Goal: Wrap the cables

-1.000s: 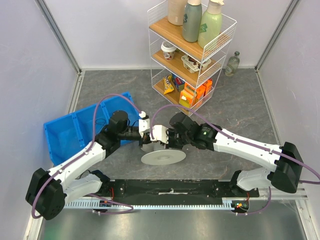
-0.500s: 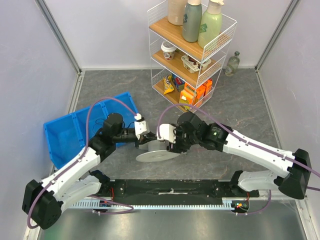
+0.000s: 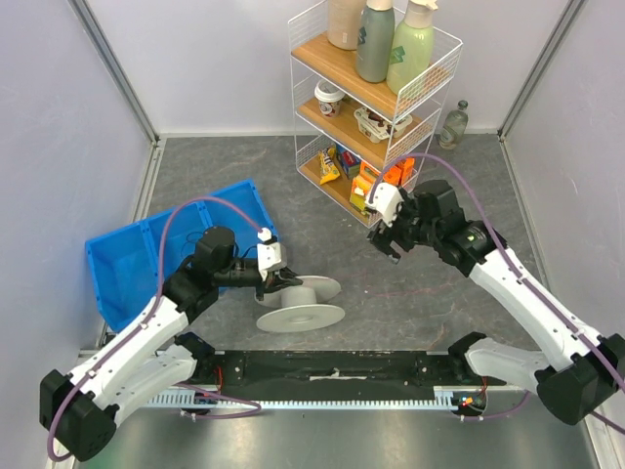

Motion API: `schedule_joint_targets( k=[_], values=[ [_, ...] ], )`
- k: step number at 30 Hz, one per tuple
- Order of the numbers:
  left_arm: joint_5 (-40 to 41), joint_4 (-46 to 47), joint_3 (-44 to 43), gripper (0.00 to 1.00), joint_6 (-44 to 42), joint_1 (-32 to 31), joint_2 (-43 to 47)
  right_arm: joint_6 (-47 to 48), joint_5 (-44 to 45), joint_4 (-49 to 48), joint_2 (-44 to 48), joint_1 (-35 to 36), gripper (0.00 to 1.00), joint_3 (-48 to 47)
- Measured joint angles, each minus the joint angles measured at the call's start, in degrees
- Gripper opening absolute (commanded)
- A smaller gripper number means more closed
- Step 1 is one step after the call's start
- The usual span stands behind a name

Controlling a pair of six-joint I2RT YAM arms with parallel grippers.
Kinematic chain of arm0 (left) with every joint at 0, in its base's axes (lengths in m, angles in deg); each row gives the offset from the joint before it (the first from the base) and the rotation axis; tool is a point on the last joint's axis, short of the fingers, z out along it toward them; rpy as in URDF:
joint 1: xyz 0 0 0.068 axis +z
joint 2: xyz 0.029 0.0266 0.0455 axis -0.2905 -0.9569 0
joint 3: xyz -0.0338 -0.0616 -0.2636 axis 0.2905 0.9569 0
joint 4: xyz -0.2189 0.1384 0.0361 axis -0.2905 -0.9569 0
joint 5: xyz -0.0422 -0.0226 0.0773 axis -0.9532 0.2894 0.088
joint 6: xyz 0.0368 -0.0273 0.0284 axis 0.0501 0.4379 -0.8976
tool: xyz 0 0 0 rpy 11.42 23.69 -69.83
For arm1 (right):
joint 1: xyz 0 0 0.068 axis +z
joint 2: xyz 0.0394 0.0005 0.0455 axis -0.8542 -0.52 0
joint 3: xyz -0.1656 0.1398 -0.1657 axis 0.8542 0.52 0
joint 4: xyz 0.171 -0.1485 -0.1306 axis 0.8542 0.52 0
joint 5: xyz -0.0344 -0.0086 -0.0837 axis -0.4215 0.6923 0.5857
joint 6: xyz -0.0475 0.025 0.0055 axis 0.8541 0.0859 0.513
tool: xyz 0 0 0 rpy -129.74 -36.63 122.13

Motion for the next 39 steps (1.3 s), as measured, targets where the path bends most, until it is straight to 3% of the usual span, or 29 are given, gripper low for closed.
schedule_joint_targets(
  k=[6, 15, 20, 28, 39],
  values=[
    [0.0, -1.6, -2.8, 0.02, 2.0, 0.0, 0.0, 0.5, -4.8, -0.6, 3.3, -4.9, 0.91, 3.4],
    [0.3, -3.4, -13.0, 0.02, 4.9, 0.1, 0.0, 6.9, -8.4, 2.0, 7.5, -8.0, 0.79, 7.5],
    [1.5, -3.6, -14.2, 0.02, 8.7, 0.4, -0.5, 13.1, -13.4, 4.9, 5.8, -8.2, 0.83, 9.5],
    [2.6, -3.4, -19.3, 0.02, 15.9, 0.8, -3.0, 18.3, -20.9, -2.6, 12.5, -8.2, 0.84, 27.9],
    [2.8, -2.5, -22.4, 0.02, 21.3, 0.9, -4.7, 23.6, -24.3, -9.7, 8.6, -8.2, 0.83, 32.9]
  ],
)
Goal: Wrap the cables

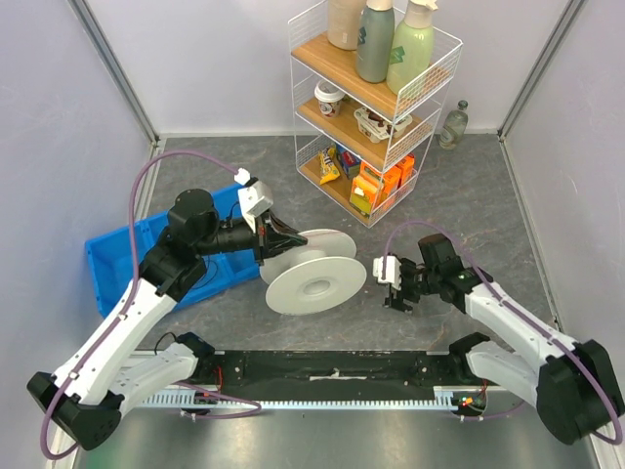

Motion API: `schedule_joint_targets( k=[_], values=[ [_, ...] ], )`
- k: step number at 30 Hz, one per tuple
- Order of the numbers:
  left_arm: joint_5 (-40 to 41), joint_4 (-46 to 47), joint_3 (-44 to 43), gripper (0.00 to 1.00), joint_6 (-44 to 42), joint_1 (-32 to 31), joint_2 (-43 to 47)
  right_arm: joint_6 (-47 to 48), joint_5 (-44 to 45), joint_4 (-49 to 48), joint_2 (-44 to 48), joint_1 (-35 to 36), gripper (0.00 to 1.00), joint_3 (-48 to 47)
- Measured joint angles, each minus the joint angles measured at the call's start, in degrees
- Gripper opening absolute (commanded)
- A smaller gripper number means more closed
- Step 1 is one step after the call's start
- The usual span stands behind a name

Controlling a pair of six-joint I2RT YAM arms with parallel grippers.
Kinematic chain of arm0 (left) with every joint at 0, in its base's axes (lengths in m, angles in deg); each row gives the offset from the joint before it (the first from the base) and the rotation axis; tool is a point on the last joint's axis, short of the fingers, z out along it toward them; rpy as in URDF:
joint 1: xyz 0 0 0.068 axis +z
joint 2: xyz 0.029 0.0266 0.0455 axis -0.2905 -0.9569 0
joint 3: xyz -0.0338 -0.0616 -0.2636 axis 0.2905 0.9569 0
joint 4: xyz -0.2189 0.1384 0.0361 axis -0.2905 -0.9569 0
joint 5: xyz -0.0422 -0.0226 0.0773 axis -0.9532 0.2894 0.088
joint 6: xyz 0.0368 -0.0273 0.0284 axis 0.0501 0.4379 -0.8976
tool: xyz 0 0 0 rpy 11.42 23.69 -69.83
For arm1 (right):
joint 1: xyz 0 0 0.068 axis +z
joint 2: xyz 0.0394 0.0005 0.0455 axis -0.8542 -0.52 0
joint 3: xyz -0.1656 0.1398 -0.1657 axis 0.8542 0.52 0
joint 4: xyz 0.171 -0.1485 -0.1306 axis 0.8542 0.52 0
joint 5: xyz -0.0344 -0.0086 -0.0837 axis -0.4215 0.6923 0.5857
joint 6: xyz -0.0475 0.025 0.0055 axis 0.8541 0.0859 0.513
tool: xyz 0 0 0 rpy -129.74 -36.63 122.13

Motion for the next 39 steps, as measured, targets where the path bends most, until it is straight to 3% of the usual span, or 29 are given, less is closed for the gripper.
schedule_joint_targets(
  k=[9, 17, 19, 22, 26, 34, 39],
  values=[
    [0.0, 2.3, -2.5, 0.02, 6.1, 0.7, -1.8, -2.6, -3.3, -11.6, -8.3, 0.0, 0.79, 2.5],
    [-0.3, 7.0, -3.6, 0.02, 14.6, 3.6, -3.4, -3.7, -4.1, -15.7, -11.2, 0.0, 0.51, 3.8],
    [-0.2, 8.8, -4.1, 0.02, 17.2, 4.3, -4.0, -4.0, -4.2, -16.3, -11.2, 0.0, 0.51, 3.8],
    [-0.3, 12.0, -4.7, 0.02, 21.5, 5.3, -4.7, -4.0, -4.2, -16.8, -11.6, 0.0, 0.69, 3.8],
    [-0.6, 14.8, -4.8, 0.02, 25.1, 5.9, -4.8, -4.7, -4.1, -17.0, -12.7, 0.0, 0.77, 3.8],
    [-1.8, 16.6, -4.8, 0.02, 26.3, 5.9, -4.8, -10.1, -1.6, -18.6, -12.8, 0.0, 0.79, 1.6],
    [-2.8, 17.6, -4.7, 0.02, 26.3, 6.1, -4.8, -6.4, -1.6, -14.7, -18.1, 0.3, 0.75, -4.5]
  ],
)
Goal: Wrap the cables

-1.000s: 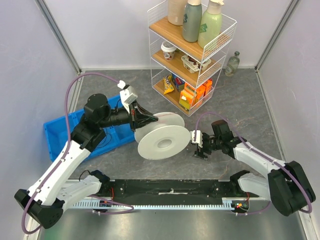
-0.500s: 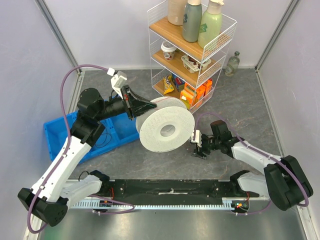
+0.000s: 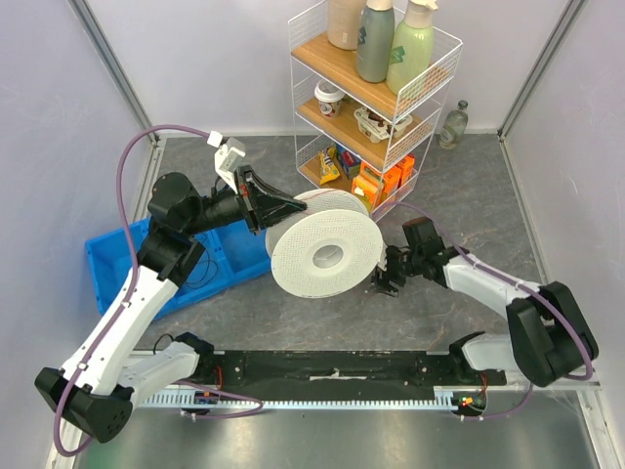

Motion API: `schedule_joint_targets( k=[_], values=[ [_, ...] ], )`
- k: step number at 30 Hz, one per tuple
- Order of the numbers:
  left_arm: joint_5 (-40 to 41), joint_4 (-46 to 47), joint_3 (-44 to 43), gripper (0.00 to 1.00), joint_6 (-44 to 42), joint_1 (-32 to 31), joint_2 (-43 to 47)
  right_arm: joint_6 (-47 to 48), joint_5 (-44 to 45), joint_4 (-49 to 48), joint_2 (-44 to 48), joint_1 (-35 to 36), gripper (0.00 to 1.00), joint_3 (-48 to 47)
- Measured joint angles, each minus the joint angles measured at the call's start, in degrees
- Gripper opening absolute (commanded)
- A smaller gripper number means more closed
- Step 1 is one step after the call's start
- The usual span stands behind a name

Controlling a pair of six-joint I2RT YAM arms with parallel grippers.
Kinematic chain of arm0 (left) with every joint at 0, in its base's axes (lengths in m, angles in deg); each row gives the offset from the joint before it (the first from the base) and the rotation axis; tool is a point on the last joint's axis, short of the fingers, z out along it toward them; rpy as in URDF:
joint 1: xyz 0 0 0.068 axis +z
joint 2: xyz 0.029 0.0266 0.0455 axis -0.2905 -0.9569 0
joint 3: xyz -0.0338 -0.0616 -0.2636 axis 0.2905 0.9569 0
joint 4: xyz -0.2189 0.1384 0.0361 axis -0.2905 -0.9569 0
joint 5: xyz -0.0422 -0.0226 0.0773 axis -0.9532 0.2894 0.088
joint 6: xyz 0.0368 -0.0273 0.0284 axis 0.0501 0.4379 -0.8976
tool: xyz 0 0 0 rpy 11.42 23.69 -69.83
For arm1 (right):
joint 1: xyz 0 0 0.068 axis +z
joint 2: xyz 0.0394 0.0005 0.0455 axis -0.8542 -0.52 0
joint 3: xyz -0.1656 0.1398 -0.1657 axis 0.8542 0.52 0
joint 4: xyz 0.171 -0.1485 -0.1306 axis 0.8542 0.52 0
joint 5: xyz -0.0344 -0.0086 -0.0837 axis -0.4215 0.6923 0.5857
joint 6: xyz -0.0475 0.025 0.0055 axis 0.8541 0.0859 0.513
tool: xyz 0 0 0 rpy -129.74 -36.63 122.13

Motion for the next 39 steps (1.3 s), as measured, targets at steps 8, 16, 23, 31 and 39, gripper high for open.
schedule_joint_targets(
  k=[8, 16, 23, 31, 39],
  values=[
    [-0.5, 0.3, 0.1, 0.02, 0.0, 0.0, 0.0, 19.5, -0.1, 18.7, -2.6, 0.1, 0.75, -7.2],
    [-0.6, 0.5, 1.0, 0.02, 0.2, 0.0, 0.0, 33.9, 0.9, 28.3, -8.3, 0.3, 0.7, -10.1],
    [-0.6, 1.3, 1.6, 0.02, 0.7, 0.0, -0.2, 38.4, 2.6, 29.3, -12.2, 2.2, 0.54, -11.2],
    [-0.6, 1.8, 1.7, 0.02, 1.3, 0.0, -0.4, 39.3, 3.4, 30.9, -16.0, 3.7, 0.04, -14.6],
    [2.9, 1.9, 1.9, 0.02, 1.8, 0.1, -0.5, 36.3, 6.2, 30.5, -11.8, 3.6, 0.0, -13.1]
  ],
)
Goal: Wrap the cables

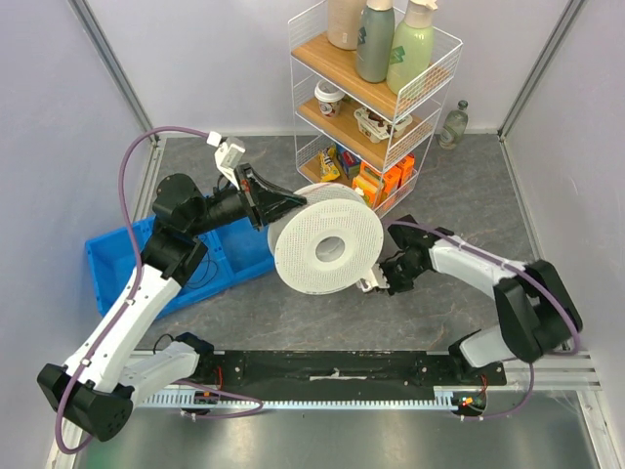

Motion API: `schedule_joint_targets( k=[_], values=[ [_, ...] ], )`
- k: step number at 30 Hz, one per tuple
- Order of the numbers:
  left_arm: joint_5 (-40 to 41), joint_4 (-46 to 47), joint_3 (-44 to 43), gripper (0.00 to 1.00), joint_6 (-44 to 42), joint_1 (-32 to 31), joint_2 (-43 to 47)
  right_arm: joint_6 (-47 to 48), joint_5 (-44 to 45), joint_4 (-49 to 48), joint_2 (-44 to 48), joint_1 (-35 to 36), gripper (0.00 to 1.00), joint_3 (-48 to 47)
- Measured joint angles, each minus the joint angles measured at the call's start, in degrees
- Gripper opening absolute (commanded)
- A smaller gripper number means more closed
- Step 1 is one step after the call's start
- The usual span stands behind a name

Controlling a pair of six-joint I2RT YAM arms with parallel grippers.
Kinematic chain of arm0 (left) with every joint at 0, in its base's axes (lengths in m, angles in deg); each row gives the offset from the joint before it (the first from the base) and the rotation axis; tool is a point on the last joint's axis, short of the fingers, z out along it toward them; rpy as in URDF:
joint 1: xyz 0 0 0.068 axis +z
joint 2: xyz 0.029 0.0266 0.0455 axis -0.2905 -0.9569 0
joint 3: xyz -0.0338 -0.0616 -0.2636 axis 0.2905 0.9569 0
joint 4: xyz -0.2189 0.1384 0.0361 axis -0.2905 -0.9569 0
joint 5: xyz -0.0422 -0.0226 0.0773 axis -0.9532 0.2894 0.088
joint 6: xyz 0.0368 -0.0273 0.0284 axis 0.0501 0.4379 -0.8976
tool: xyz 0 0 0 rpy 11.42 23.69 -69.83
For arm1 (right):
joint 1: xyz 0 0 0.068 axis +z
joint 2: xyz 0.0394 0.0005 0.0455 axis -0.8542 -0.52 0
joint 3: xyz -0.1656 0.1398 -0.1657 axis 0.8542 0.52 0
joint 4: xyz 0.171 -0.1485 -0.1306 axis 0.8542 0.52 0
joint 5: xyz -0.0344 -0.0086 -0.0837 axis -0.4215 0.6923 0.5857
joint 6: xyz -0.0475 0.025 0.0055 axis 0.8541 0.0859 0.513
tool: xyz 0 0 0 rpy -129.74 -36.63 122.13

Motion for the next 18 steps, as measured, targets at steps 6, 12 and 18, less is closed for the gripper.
schedule_joint_targets(
  k=[6, 12, 18],
  values=[
    [9.7, 0.6, -0.3, 0.02, 2.6, 0.2, 0.0, -4.6, 0.5, 0.3, 11.7, 0.4, 0.0, 3.5],
    [23.0, -4.7, -3.0, 0.02, 4.2, 0.2, -0.9, -10.5, 0.3, 2.1, 21.6, 2.0, 0.0, 4.3],
    [38.1, -13.2, -5.4, 0.01, 2.9, 0.5, -3.5, -16.0, 0.2, 6.8, 32.0, 2.8, 0.0, 0.8]
  ],
)
